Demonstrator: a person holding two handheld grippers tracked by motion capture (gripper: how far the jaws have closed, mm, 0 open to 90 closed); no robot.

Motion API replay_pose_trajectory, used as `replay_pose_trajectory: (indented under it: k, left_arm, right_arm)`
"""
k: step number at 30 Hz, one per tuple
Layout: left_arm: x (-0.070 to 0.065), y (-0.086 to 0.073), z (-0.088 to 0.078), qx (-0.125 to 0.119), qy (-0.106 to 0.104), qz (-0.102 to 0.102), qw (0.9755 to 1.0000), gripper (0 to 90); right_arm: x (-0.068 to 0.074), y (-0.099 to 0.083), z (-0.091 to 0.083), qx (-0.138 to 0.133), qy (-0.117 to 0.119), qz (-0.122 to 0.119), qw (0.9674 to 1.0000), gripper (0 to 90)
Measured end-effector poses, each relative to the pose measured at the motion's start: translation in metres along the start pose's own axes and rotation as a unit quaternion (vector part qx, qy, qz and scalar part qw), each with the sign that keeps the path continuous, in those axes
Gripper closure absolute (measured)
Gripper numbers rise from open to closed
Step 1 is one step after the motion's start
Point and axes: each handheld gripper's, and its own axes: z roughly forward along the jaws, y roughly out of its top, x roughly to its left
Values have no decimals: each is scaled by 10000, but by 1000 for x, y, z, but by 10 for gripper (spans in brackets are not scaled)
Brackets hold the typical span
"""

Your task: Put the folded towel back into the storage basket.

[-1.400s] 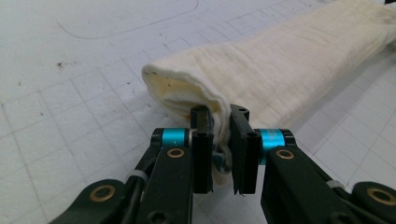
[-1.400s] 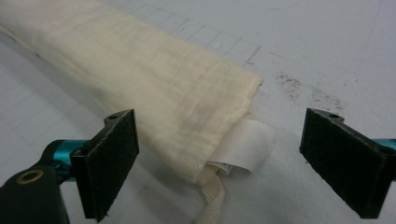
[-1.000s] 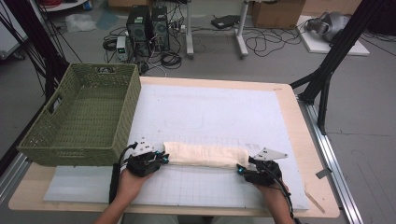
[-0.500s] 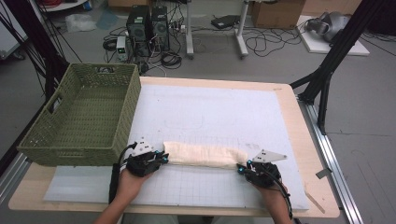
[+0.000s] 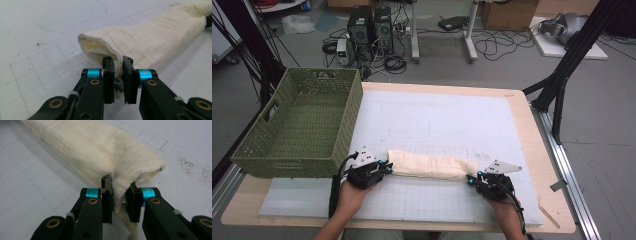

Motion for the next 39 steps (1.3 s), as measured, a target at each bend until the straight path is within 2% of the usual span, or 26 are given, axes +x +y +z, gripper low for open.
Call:
replay_pose_trajectory:
  k: [2,7,9,18,28,31,39]
  left_arm:
    - [1,2,-2,-69,-54,-75,9999,812]
    - [-2,3,-3,-140,-114,-69,9998,813]
    - [-2,7,-6,-206,-145,-80,9996,813]
    - [2,26,-21,-514,-155,-44,9985,814]
    - [12,44,-43,-755,-59,69,9971,813]
    - [15,50,-51,-887,-60,53,9960,813]
    - [26,62,-76,-1108,101,34,9938,813]
  right_arm:
    - [0,0,0,-21,6,8,10000,784]
    - [-3,2,-6,-157,-26,13,9999,787]
    - [-5,3,-8,-199,-23,98,9998,787]
    - [-4,14,-16,-485,-41,74,9988,787]
    - [-4,43,-11,-590,67,-210,9980,786]
    - [-4,56,-13,-653,59,-294,9974,786]
    - [0,98,-14,-808,140,-601,9948,786]
